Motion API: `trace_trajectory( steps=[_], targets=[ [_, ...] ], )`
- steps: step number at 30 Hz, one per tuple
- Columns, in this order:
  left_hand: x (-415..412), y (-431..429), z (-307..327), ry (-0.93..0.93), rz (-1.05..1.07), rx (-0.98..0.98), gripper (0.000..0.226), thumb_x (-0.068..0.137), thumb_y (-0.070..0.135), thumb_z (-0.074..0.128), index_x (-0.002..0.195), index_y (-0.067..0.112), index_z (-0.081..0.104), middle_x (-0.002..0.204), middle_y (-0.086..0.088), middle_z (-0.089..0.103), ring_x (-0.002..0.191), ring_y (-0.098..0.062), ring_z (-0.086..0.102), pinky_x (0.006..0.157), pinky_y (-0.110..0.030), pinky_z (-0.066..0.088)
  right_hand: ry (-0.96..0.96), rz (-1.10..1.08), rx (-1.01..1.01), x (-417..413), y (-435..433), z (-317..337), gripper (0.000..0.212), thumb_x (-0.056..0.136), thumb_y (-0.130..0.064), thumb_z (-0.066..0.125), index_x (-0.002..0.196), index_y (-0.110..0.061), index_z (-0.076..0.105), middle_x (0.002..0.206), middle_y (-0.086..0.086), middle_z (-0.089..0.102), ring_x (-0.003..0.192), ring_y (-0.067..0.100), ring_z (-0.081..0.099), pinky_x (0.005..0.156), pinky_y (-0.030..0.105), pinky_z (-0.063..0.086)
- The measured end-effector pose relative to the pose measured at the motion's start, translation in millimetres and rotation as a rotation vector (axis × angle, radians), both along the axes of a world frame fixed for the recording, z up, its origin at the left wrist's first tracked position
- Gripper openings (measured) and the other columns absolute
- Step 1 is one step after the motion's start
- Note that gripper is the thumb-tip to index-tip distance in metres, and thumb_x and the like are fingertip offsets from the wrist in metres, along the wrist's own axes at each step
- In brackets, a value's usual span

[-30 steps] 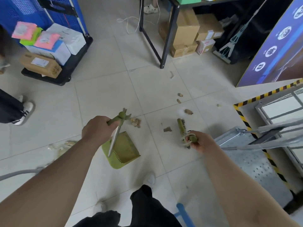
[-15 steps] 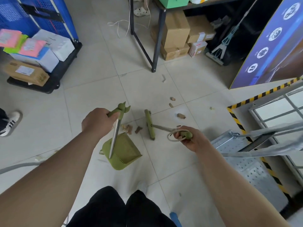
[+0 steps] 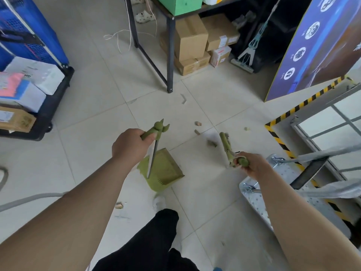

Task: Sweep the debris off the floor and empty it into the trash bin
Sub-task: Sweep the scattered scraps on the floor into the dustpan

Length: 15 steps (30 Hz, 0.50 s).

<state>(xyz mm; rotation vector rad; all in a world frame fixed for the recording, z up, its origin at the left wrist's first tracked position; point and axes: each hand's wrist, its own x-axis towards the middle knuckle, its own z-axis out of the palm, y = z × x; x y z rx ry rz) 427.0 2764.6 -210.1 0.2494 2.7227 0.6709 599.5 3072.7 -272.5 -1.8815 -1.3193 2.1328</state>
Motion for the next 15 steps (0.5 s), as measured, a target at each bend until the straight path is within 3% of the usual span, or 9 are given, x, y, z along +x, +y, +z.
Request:
trace_trajectory(
  steps=[2,8,11,15],
  targets=[
    [-20.4,10.1,-3.2,-0.007,-0.017,-0.005,0.042,0.092,0.053,0.052,0.060,0.025,0.051,0.055,0.008,0.051,0.053,-0.010,0.047,0.049,-0.025,0.026,0.003,-0.005,-0.025,-22.8,5.9,-7.2,0.006,0.087,0.009,0.056,0.092,0.007,0.058,0.083,0.016,0.052,0.056,0.020,0.055,0.036,0.017,0.047],
    [-63.4,40.0,-3.1,-0.020,-0.082,-0.024,0.040,0.092,0.053,0.053,0.062,0.025,0.053,0.056,0.008,0.051,0.054,-0.010,0.047,0.049,-0.025,0.026,-0.055,0.068,-0.118,-65.8,-15.1,-18.7,0.005,0.084,0.010,0.059,0.088,0.007,0.057,0.089,0.020,0.052,0.061,0.025,0.055,0.039,0.024,0.052],
    [-75.8,56.5,2.9,-0.026,-0.112,-0.019,0.041,0.092,0.053,0.053,0.067,0.021,0.058,0.057,0.006,0.053,0.054,-0.012,0.048,0.049,-0.025,0.027,-0.061,0.101,-0.111,-72.1,-16.3,-2.8,0.020,0.076,0.012,0.065,0.095,0.008,0.060,0.088,0.023,0.056,0.054,0.025,0.058,0.039,0.023,0.050],
    [-86.0,78.9,11.5,-0.008,-0.159,-0.027,0.046,0.092,0.054,0.051,0.066,0.016,0.057,0.056,0.005,0.052,0.053,-0.014,0.047,0.049,-0.026,0.027,0.075,-0.022,-0.146,-65.9,7.6,23.3,0.017,0.074,0.016,0.061,0.091,0.013,0.060,0.083,0.025,0.056,0.050,0.026,0.060,0.036,0.021,0.045]
  ],
)
